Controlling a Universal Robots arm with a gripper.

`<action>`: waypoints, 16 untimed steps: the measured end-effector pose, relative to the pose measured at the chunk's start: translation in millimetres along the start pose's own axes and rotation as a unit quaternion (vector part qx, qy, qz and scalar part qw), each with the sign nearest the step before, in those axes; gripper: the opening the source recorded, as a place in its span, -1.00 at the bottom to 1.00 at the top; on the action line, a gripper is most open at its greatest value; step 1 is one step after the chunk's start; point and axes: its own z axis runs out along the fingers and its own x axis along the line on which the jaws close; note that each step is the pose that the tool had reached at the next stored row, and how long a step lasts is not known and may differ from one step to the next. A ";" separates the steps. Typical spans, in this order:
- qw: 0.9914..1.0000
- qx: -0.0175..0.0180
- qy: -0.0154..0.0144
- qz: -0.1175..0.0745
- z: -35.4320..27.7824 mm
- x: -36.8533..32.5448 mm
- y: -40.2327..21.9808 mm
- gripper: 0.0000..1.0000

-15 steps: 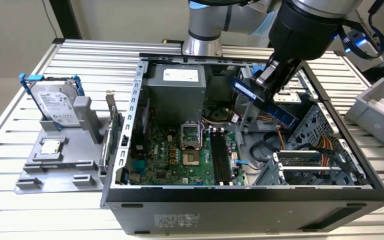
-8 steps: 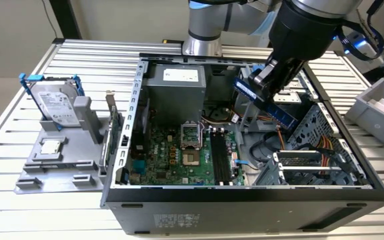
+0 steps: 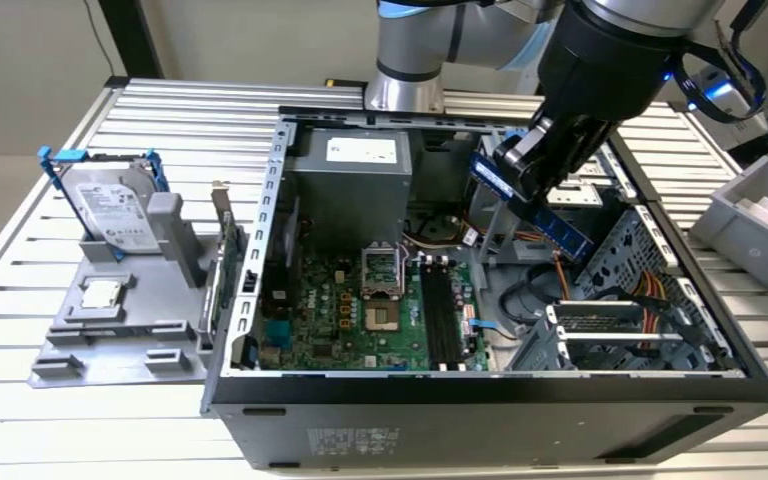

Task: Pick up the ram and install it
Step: 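Insert the ram into the slot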

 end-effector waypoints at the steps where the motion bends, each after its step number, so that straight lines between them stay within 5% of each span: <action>1: 1.000 0.000 0.000 0.000 0.0 0.0 0.0 -1.00; 16: 1.000 0.000 -0.001 0.012 0.1 0.0 0.0 -1.00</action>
